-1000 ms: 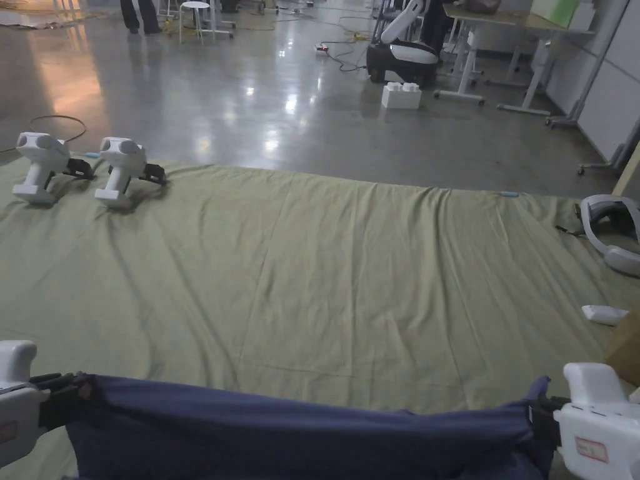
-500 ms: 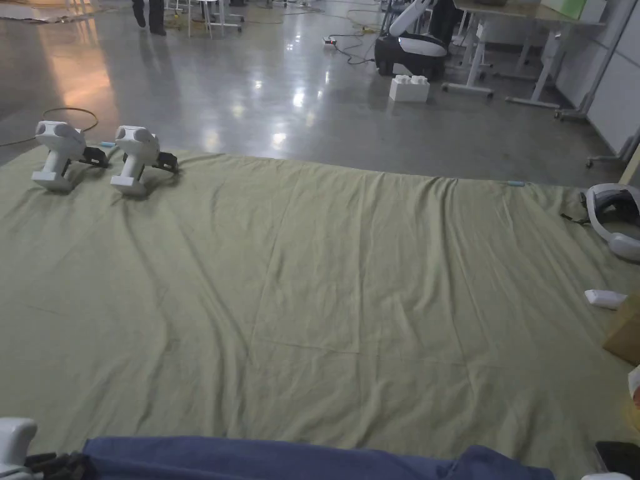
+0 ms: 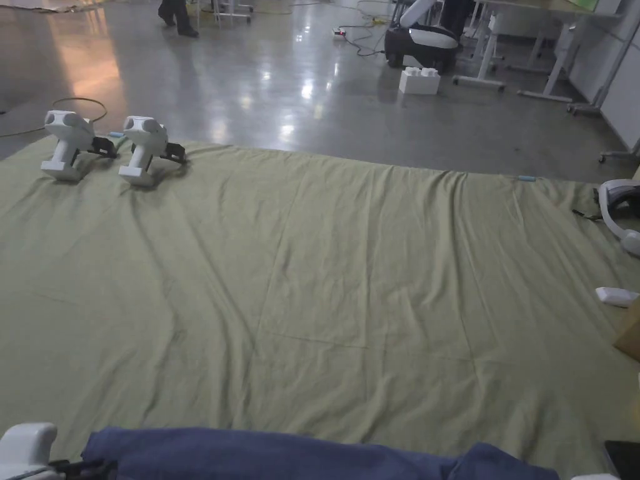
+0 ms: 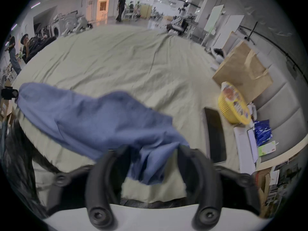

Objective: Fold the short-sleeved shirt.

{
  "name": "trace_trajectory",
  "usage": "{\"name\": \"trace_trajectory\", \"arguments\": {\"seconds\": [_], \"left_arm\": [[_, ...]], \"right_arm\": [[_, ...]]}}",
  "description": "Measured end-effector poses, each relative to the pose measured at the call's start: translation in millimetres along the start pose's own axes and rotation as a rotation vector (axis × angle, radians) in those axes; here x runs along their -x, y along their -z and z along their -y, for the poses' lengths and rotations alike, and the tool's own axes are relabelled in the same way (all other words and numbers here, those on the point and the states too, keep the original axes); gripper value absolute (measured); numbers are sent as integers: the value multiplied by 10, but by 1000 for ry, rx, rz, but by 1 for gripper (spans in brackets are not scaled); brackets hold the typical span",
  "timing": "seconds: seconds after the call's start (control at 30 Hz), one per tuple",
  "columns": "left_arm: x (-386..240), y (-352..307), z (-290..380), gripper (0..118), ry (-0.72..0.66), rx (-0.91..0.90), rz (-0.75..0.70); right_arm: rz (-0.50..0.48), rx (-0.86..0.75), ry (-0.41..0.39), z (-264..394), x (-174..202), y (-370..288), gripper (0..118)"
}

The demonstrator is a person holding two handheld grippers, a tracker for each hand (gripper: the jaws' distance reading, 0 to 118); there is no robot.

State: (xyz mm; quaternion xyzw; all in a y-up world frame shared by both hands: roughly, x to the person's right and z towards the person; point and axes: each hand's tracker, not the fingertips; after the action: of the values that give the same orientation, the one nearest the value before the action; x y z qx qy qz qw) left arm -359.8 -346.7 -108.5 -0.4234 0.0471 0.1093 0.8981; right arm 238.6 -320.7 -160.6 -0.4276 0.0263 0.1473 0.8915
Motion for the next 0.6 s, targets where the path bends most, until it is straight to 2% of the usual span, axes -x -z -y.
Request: {"name": "trace_trajectory", "arguments": {"seconds": [0.13,0.27,0.5,0.6], "left_arm": [[-145,-100,-239,68,7,-88,-2],[-431,-184,-493,68,9,-212,21],[-1084,-329,-827,68,79,-436,-1],[-1324,-393,-917,68,118,-519,-2]], "right_arm": [[54,-152,93,-315,-82,-258,82],[-26,-327,227,-585,-77,-430,81],[-1,-604,254,-943,331,-575,79],[0,-705,284,-1067,503,-632,72]]}}
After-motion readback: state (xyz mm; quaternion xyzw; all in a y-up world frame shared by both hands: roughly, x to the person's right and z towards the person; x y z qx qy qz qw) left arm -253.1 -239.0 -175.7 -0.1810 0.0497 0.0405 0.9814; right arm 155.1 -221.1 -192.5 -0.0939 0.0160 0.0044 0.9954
